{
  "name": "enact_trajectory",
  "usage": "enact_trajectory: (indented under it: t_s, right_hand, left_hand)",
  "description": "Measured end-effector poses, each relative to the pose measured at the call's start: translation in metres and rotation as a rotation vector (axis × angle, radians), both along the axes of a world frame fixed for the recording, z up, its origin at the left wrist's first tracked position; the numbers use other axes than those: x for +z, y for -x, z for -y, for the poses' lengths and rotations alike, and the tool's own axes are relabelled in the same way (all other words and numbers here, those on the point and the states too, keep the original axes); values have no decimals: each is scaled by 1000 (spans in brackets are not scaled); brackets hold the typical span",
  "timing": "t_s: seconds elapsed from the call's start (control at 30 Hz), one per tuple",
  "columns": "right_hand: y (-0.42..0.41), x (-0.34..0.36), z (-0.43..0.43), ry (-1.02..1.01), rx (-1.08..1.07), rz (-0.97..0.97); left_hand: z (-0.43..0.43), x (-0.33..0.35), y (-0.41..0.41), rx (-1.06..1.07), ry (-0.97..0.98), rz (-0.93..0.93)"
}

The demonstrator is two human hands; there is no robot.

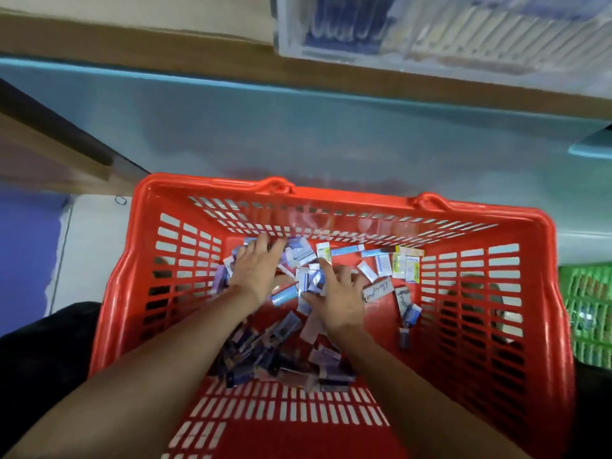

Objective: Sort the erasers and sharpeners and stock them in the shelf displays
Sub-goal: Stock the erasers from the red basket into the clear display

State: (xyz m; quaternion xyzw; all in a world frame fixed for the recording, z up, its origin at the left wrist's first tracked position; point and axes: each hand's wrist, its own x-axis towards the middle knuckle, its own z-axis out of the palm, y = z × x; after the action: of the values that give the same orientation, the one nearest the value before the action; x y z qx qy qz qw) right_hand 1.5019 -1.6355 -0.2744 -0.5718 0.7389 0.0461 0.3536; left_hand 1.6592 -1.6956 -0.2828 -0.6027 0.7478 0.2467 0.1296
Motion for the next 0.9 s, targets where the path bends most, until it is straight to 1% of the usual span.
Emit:
enact_trajectory:
  t_s: [0.1,0.17,0.23,0.3,0.37,0.43,0.5,0.6,0.73,0.83,0.87,0.9]
  right_hand:
    - [-2,-4,-3,19,-76,83]
    - [-2,-7,-3,41,-106,120]
    - [-1,-8,-2,49,-98,132]
    - [-1,-8,0,51,-39,131]
    - [0,-8,1,70,-33,137]
    - [2,-9,1,60,-82,176]
    - [5,-8,-1,47,-155,257]
    - [13,3,-6,79,-265,393]
    - [19,23,-12,28,-442,574]
    - [20,46,-11,4,-583,797]
    - [21,57,-11,-3,-595,844]
    - [22,68,-12,-6,-581,851]
  left_hand:
    - [-2,-2,-6,-36,-16,8]
    - [-2,-1,-7,-35,-25,-22]
    - [0,1,-4,-38,-36,-51]
    - [2,4,-1,-94,-39,-42]
    - [0,4,0,-147,-40,-27]
    - [-4,6,-1,-174,-26,-18]
    - [-7,9,-2,-178,-7,-14]
    - [-12,19,-2,-56,-34,-36]
    - [-22,38,1,280,-205,-195]
    - [-30,54,5,367,-284,-272]
    - [-32,61,6,374,-293,-292]
    - [-33,69,8,387,-296,-321]
